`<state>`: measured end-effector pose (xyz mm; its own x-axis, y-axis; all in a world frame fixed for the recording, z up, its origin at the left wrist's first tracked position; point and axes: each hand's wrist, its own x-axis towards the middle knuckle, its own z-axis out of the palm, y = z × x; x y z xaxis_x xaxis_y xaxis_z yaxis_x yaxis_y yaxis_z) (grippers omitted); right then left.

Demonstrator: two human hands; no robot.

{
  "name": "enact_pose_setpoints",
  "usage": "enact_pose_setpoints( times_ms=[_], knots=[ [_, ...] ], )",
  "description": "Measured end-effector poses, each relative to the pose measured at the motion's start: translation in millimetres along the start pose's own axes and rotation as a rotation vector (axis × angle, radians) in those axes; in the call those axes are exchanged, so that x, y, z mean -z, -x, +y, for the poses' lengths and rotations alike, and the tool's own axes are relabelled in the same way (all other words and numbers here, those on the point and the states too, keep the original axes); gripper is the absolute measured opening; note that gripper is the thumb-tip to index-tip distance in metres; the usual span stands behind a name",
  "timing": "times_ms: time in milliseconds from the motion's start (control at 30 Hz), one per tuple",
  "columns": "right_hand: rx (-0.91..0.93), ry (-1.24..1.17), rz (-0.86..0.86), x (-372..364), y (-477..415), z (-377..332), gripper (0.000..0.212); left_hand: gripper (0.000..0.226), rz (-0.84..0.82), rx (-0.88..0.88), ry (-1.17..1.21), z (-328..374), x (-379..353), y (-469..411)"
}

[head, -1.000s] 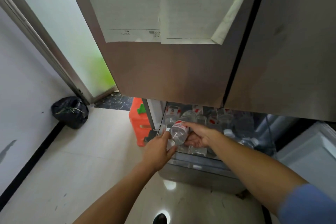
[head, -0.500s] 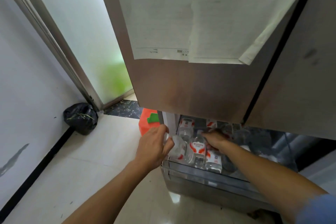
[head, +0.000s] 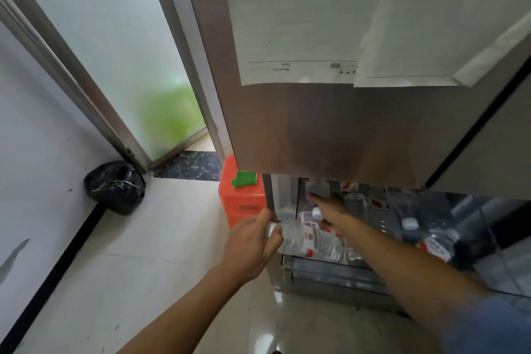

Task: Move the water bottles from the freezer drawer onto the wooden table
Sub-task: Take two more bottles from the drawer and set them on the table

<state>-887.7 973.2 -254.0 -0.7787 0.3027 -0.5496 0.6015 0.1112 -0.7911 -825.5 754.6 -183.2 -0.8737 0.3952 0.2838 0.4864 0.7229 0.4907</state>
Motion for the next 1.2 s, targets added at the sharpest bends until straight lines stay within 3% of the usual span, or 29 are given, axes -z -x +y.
enact_pose_setpoints(
  times_ms=[67, 267, 400, 533, 700, 833, 1000, 1200],
  knots=[
    [-0.051, -0.081, 0.295, 16, 35, 28, 0.036, 0.023, -0.189, -0.195, 0.139, -29, -8, -11],
    [0.088, 0.014, 0.380, 20, 48, 40, 0.035, 0.025, -0.080, -0.051, 0.146, -42, -20, -20],
    [0.191, 0.342, 0.505, 18, 66, 27, 0.048, 0.037, -0.040, -0.009, 0.052, -49, -17, -30],
    [0.282, 0.454, 0.607, 28, 96, 13, 0.033, 0.047, -0.049, -0.069, -0.052, -38, -14, -39],
    [0.392, 0.581, 0.678, 63, 141, 4, 0.028, 0.040, -0.037, -0.165, -0.169, 4, 8, -43],
    [0.539, 0.670, 0.729, 91, 181, -6, 0.031, 0.026, 0.099, -0.187, -0.203, 32, 48, -30],
    [0.820, 0.682, 0.762, 106, 241, -26, 0.030, 0.038, 0.391, -0.100, -0.193, 56, 103, 18],
    [1.037, 0.803, 0.650, 53, 293, -41, 0.042, 0.033, 0.380, 0.089, -0.293, 41, 147, 122]
  ],
)
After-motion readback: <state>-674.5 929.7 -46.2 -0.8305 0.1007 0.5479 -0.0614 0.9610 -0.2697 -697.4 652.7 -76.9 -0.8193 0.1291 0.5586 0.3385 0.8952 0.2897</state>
